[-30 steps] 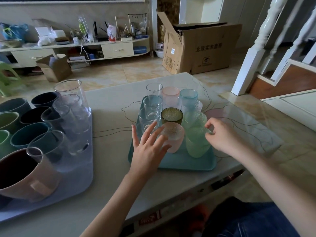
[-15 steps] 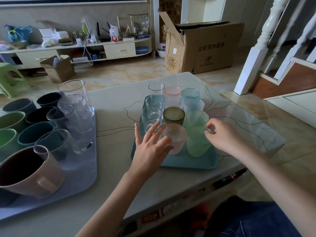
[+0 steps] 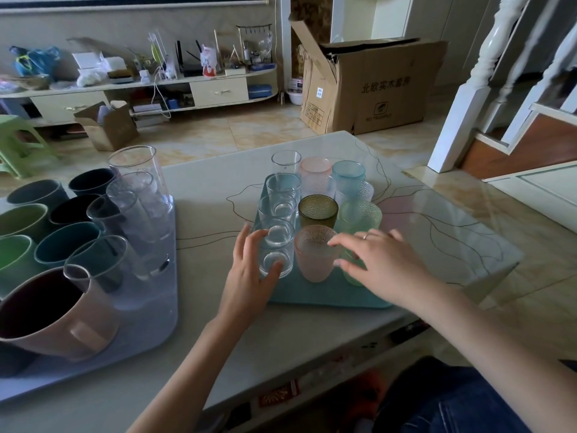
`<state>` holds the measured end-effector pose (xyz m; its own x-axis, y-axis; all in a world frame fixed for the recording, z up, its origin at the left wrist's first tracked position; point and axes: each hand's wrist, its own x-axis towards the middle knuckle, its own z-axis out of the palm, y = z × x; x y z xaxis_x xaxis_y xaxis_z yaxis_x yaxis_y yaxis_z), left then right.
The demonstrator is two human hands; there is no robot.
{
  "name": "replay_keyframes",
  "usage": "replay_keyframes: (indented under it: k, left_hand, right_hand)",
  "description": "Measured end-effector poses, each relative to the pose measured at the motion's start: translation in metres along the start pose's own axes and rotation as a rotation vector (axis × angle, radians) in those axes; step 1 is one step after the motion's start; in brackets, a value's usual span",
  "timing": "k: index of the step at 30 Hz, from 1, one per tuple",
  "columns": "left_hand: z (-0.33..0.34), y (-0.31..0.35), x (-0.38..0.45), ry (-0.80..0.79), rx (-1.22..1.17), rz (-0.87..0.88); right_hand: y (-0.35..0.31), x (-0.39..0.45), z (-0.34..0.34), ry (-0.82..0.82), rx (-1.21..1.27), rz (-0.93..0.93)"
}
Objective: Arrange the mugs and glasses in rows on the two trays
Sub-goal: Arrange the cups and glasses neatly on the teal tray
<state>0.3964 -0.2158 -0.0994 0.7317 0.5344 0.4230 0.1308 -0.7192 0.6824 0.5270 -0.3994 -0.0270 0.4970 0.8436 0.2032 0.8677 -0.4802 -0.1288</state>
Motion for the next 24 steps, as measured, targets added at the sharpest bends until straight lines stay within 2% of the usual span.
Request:
replay_keyframes:
  k: [5,8,24]
  left_hand:
    - [-0.0006,-0.0041,0.0026,-0.014,-0.256,-0.090]
    - [-0.0012,-0.0028,0.0020,-0.022,-0.319,-0.133]
    - [0.0004,-0.0055,-0.0013,-0.016,-0.296,-0.159]
  right_hand:
    - [-0.0014,-0.0002,0.0110,0.001,-0.004,0.007]
    - [-0.0015,0.0009,0.0120,0.021,0.007,0.006]
    - [-0.0080,-0.0011,0.0032,0.032,0.007,-0.024]
